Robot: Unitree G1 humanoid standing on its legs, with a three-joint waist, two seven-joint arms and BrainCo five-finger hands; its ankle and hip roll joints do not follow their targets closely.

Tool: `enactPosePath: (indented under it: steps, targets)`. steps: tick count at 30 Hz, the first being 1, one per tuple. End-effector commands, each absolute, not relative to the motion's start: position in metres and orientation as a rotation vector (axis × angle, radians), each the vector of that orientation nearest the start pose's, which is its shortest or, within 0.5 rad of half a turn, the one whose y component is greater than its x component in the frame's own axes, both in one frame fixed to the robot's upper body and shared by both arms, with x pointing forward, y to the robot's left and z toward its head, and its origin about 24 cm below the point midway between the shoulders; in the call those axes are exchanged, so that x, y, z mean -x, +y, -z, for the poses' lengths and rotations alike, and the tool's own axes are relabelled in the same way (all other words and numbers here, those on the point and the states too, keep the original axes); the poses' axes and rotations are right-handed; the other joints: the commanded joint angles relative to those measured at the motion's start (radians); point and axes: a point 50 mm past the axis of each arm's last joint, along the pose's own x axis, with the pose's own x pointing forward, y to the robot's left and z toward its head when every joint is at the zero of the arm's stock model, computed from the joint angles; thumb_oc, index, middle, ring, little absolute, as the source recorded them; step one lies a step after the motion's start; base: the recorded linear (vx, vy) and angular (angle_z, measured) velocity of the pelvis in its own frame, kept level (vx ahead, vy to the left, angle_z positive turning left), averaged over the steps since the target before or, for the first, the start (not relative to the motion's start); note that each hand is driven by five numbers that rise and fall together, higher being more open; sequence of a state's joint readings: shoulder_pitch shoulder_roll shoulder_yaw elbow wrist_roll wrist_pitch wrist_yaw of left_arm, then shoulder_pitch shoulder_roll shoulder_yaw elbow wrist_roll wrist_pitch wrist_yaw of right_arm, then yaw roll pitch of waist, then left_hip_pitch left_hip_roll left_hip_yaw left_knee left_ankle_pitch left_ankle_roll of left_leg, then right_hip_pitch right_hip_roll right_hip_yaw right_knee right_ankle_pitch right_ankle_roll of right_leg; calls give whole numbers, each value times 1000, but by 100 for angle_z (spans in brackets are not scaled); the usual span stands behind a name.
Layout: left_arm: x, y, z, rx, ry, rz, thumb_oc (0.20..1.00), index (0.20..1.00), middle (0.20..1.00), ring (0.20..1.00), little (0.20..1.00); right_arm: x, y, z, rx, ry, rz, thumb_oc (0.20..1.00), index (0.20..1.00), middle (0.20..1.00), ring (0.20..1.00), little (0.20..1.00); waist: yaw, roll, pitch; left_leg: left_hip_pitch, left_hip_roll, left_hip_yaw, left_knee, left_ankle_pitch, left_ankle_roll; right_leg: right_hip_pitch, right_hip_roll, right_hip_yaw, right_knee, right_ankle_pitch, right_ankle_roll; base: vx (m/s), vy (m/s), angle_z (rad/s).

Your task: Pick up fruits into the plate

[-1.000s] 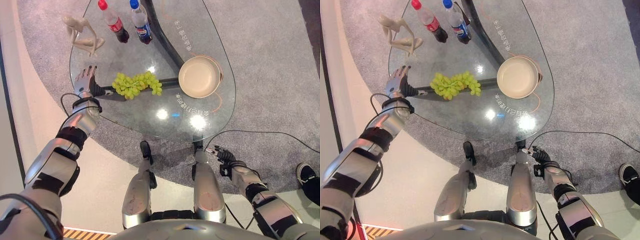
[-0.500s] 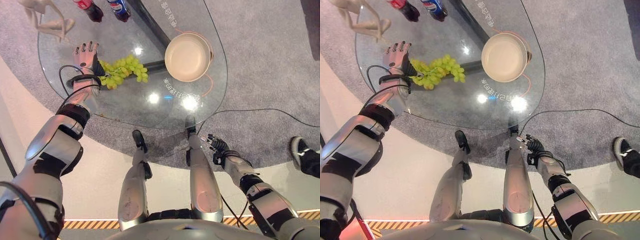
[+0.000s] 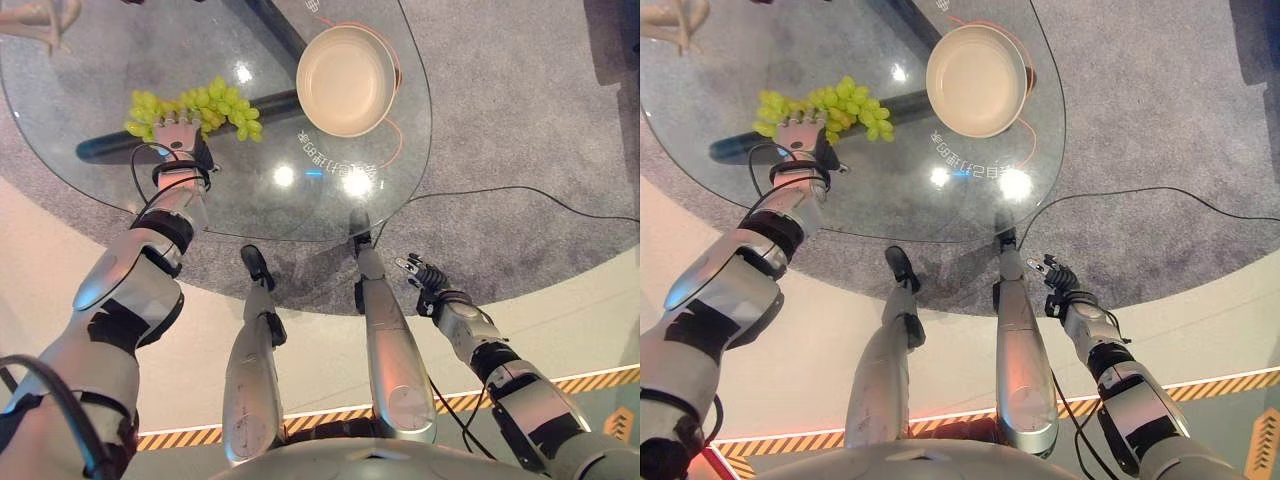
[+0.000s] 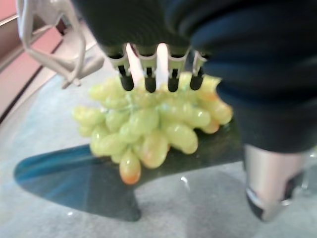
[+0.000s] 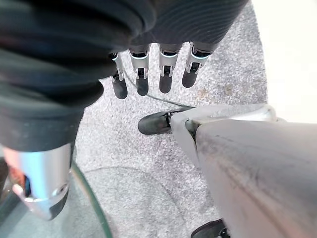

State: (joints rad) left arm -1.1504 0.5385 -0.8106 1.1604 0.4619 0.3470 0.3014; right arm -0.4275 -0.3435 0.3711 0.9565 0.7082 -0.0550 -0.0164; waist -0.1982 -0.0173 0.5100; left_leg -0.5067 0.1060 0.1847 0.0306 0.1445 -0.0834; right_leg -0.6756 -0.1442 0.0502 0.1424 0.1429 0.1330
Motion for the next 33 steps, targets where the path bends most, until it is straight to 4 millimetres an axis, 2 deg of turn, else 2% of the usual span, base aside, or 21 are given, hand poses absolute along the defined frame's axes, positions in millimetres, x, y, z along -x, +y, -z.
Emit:
enactPosePath:
  steps: [1,4,7,9,13,19,26,33]
  targets:
    - [-409,256,-190,-1656,200,-477,1000,1000,1000,1000,1000,-291,-192,45,-178,505,27,1000,1000,1000,1000,1000,-7,-21,10,-73,-67,-40,127,-106,28,-33,139,-17,82,-69,-65,0,0,0]
    - [-407,258,-189,-1704,219,-511,1000,1000,1000,1000,1000,-292,-192,42,-223,482,25,1000,1000,1000,1000,1000,-11,-26,10,-96,-70,-45,141,-108,27,-52,143,-14,92,-70,-67,0,0,0]
    - [-404,263,-194,-1730,218,-615,1000,1000,1000,1000,1000,-294,-187,39,-253,462,14,1000,1000,1000,1000,1000,-13,-32,10,-117,-71,-47,151,-108,27,-71,150,-12,102,-71,-69,0,0,0]
    - [-400,272,-201,-1698,216,-706,1000,1000,1000,1000,1000,-293,-185,39,-262,451,4,1000,1000,1000,1000,1000,-14,-40,10,-135,-71,-48,163,-110,25,-85,151,-13,109,-72,-71,-6,-12,-4]
    - [-398,279,-211,-1619,194,-774,1000,1000,1000,1000,1000,-291,-183,40,-279,452,4,1000,1000,1000,1000,1000,-13,-46,10,-155,-73,-56,177,-115,27,-101,151,-15,114,-70,-71,3,-42,0]
    - [-397,276,-224,-1634,52,-852,1000,1000,1000,1000,1000,-287,-182,43,-303,452,6,1000,1000,1000,1000,1000,1,-46,10,-160,-80,-74,178,-117,33,-104,152,-21,121,-72,-73,8,-27,1]
    - [-394,273,-247,-1564,-128,-939,1000,1000,1000,1000,1000,-282,-183,47,-325,454,32,1000,1000,1000,1000,1000,21,-35,10,-156,-88,-89,181,-127,40,-102,145,-32,131,-80,-72,22,-21,3]
    - [-388,274,-250,-1522,-203,-965,1000,1000,1000,1000,1000,-272,-188,51,-348,455,66,1000,1000,1000,1000,1000,39,-23,10,-153,-98,-101,193,-141,48,-100,135,-46,139,-83,-70,38,-28,2]
